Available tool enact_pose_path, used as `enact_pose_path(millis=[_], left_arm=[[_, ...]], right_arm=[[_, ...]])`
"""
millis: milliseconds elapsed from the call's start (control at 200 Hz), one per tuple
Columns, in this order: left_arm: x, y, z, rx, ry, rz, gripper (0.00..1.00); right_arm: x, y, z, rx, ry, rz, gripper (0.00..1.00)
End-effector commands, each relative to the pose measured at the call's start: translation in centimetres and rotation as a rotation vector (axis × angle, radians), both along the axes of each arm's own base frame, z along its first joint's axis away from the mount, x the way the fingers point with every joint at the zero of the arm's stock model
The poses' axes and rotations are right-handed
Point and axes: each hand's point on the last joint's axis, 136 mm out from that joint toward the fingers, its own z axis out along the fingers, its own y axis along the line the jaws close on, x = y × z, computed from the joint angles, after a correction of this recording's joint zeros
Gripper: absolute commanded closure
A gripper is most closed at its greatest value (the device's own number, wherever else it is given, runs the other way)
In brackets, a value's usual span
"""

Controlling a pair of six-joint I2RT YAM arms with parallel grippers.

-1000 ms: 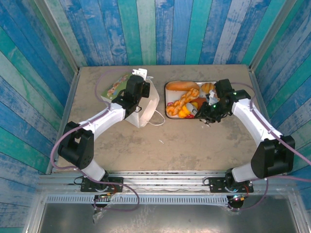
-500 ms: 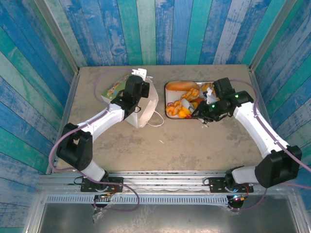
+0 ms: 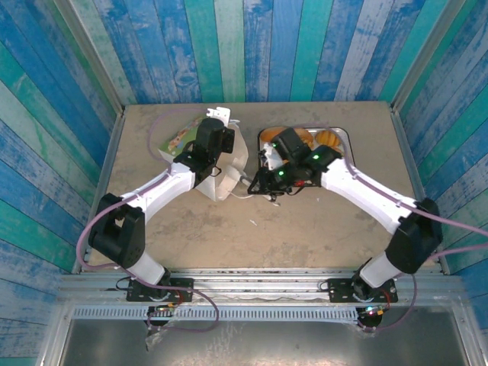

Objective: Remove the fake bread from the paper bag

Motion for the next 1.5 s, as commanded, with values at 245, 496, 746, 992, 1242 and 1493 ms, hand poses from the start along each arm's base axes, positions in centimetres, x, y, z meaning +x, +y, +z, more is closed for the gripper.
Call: enact_pose_path(millis=[245,496,746,992,1242,1493], left_arm=[[-0.2,-0.2,3.5,-0.055,-0.067,-0.009,1.0],[-0.2,-0.6,3.5,-0.061,-0.056,-0.029,1.0],[-0.3,-0.6,3.3,-0.058,-0.05,-0.03,1.0],[-0.1,-0.9,2.7,-0.065,-0.04,-0.039,1.0],[-0.2,-1.3,2.9,-0.075,-0.041,-0.063,1.0],[-0.3,-1.7,2.9,-0.083,-0.038,-0.083,1.0]], right_arm=[[6.6,5.2,-1.2,0.081,-0.088,-0.101,0.61],[9.7,7.3,-2.9,0.09,-0.081,-0.13,0.54],[11.3,7.9,-4.6,0.082,-0.052,-0.158,0.53],[11.5,7.4,-5.8,0.051,-0.031,-0.178,0.53],[12.5,8.2,-6.5,0.061,-0.019,-0.173,0.53],[13.2,8.6,-6.7,0.062,-0.03,-0.178,0.51]])
